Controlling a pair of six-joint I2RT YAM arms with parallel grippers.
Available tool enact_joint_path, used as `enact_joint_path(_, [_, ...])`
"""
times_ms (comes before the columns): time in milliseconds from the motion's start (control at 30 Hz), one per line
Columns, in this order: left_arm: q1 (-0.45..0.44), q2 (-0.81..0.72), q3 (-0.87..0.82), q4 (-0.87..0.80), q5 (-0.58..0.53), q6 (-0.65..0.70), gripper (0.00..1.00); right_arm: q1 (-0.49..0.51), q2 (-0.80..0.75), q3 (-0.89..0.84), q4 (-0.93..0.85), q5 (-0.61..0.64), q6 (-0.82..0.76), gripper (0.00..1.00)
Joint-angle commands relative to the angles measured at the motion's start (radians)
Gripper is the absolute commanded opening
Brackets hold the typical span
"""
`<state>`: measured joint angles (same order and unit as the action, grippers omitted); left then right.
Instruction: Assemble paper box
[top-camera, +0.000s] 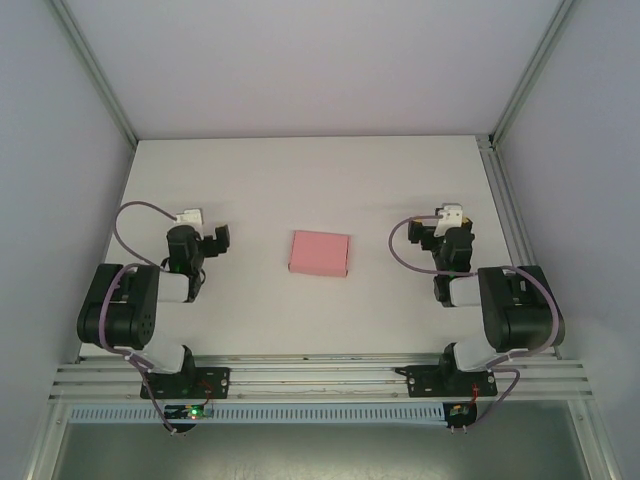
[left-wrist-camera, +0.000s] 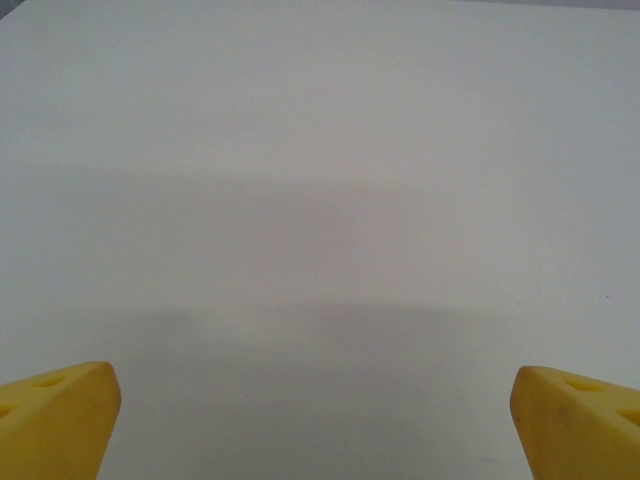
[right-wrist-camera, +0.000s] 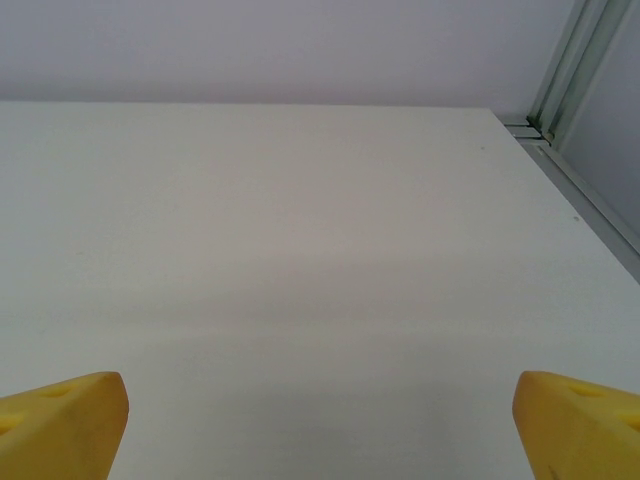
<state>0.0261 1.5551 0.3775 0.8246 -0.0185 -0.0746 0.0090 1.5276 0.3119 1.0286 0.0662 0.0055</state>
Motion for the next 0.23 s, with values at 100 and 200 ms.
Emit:
enact_joint_path(100, [-0.009, -0.001, 0.012, 0.054, -0.018, 0.018, 1.00, 0.006, -0.010, 0.013, 0.010, 0.015, 0.010, 0.98])
enact_joint_path(200, [-0.009, -0.001, 0.011, 0.053, -0.020, 0.019, 1.00, 0.006, -0.011, 0.013, 0.010, 0.015, 0.010, 0.98])
